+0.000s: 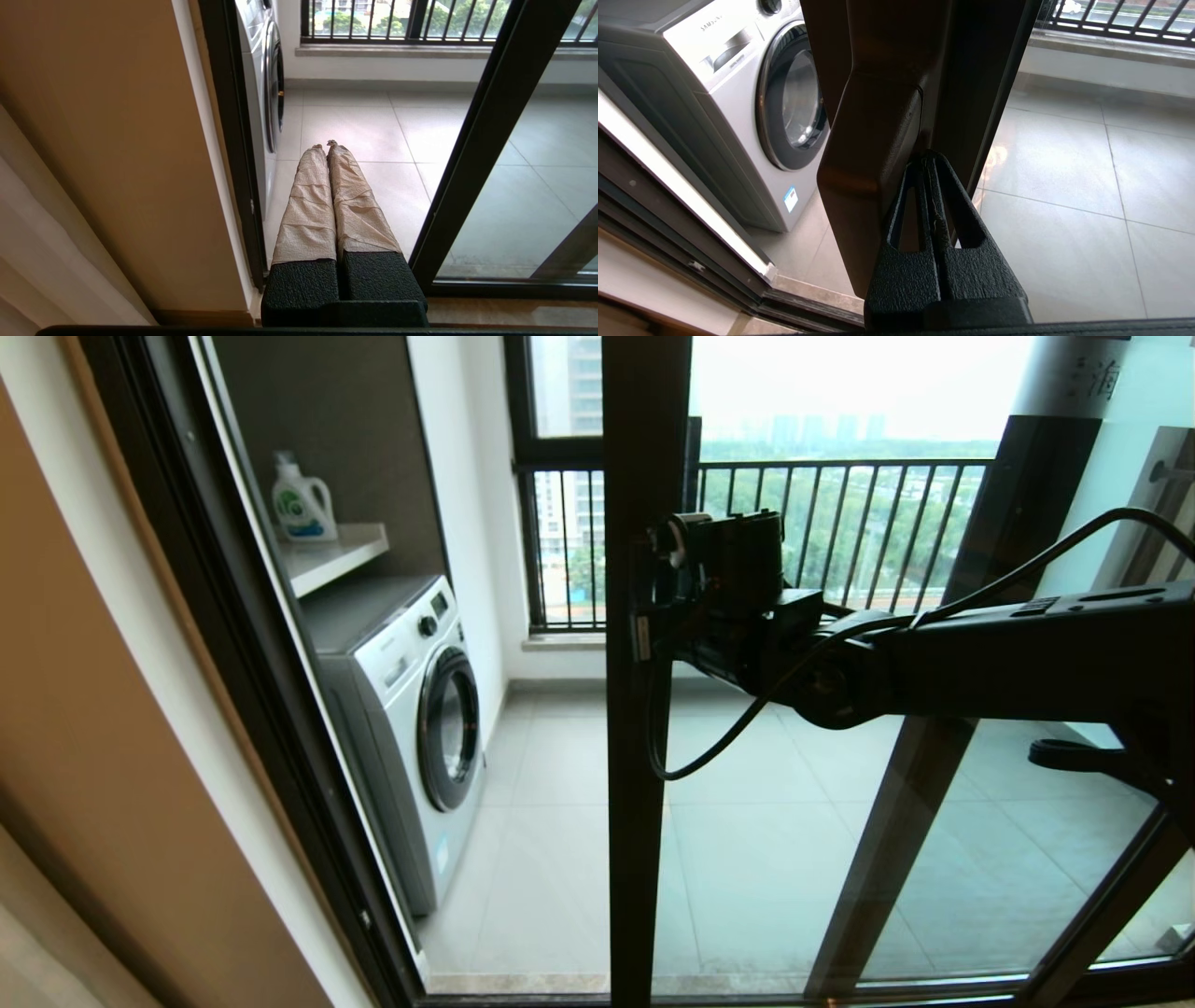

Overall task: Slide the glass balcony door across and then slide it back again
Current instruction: Close the slid door

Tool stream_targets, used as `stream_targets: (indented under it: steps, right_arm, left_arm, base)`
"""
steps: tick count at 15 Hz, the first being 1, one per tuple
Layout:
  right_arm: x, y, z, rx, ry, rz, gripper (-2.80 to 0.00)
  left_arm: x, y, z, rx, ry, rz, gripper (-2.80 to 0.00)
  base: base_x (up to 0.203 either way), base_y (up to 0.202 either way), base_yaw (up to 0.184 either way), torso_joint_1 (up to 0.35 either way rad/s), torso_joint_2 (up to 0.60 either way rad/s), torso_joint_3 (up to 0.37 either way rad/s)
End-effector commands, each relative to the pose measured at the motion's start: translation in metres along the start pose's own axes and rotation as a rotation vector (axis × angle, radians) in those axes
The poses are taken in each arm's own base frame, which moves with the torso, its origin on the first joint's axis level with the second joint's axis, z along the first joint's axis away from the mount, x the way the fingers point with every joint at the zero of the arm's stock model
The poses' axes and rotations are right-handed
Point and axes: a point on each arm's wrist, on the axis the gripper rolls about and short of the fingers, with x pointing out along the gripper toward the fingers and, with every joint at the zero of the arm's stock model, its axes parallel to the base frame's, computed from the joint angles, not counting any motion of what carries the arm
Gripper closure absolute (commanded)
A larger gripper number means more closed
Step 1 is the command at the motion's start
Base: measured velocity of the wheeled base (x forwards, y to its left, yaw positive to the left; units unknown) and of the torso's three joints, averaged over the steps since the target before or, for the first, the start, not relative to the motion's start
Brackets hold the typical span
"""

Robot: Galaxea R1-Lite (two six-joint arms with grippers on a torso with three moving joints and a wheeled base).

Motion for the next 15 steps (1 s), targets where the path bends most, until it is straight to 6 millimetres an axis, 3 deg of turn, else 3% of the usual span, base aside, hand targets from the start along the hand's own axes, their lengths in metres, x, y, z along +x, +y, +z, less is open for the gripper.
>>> stream_targets:
  steps: [1,10,15]
  right_arm:
    - [0.009,0.008,-0.008,-0.004,0.006,0.010,0.00]
    - [0.029,0.048,-0.011,-0.004,-0.044,0.064,0.00]
    - [0.027,0.067,-0.020,-0.014,-0.030,0.096,0.00]
  left_arm:
    - [0.000,0.000,0.000,-0.001,0.000,-0.001,0.00]
    - [0.000,0.000,0.000,-0.001,0.000,0.001,0.00]
    - [0.000,0.000,0.000,-0.001,0.000,0.001,0.00]
  base:
    - [0.000,0.000,0.000,0.000,0.00,0.000]
    - [0.000,0.000,0.000,0.000,0.00,0.000]
    - [0.000,0.000,0.000,0.000,0.00,0.000]
